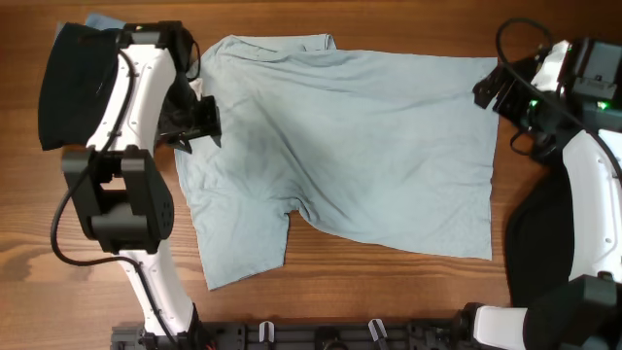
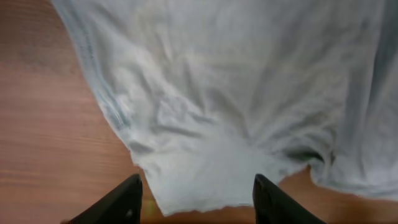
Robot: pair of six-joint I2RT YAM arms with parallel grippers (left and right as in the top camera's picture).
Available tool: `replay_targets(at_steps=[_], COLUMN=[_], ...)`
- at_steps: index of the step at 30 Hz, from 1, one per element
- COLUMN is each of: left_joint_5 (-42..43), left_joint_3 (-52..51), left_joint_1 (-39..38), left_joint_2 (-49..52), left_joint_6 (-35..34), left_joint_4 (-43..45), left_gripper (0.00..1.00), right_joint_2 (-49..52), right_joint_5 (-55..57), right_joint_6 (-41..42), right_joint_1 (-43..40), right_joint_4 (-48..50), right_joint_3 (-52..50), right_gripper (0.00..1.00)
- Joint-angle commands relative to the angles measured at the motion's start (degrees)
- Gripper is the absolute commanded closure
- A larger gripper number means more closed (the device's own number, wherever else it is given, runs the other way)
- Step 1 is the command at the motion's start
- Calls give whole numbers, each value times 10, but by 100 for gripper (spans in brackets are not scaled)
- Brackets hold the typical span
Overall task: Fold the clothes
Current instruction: 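Move both grippers to the T-shirt's bottom hem corners and grasp them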
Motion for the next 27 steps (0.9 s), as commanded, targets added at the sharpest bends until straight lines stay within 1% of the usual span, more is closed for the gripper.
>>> replay_targets(at_steps=[1, 3, 5, 6, 10, 13, 14, 15, 16, 19, 20, 21, 22, 24, 27], left_joint_5=[10, 9, 9, 3, -34, -45, -45, -44, -42, 5, 22, 40, 57, 68, 70], left_joint_3=[0, -1, -8, -17, -87, -192, -217, -251, -285, -384, -409, -432, -452, -481, -504], left_joint_1=[-23, -25, -25, -24, -21, -4, 2, 12, 23, 64, 76, 89, 100, 114, 115], left_joint_2=[-40, -62, -84, -97, -145, -177, -181, -182, -182, -177, -176, -176, -176, -176, -177], left_joint_6=[9, 6, -1, -9, -50, -94, -100, -105, -115, -111, -106, -98, -94, -94, -94], left_joint_4=[-47, -76, -79, -73, -40, 20, 36, 57, 80, 176, 205, 231, 256, 295, 324], left_gripper=[39, 30, 18, 15, 7, 4, 4, 3, 0, 0, 1, 9, 21, 37, 42], right_joint_2=[13, 13, 14, 14, 14, 14, 14, 14, 14, 14, 14, 14, 14, 14, 14], right_joint_5=[-17, -18, -17, -17, -16, -35, -35, -35, -34, -34, -34, -34, -34, -34, -34], right_joint_6=[12, 11, 10, 10, 11, 10, 7, 1, -3, -4, -4, -3, -3, -3, -2], right_joint_1=[0, 0, 0, 0, 0, 0, 0, 0, 0, 0, 0, 0, 0, 0, 0], right_joint_4=[-36, -60, -94, -110, -153, -168, -168, -165, -162, -146, -141, -134, -129, -116, -102], right_joint_3=[1, -5, -10, -13, -32, -69, -78, -90, -103, -141, -148, -158, -166, -181, -200], right_gripper=[0, 0, 0, 0, 0, 0, 0, 0, 0, 0, 0, 0, 0, 0, 0])
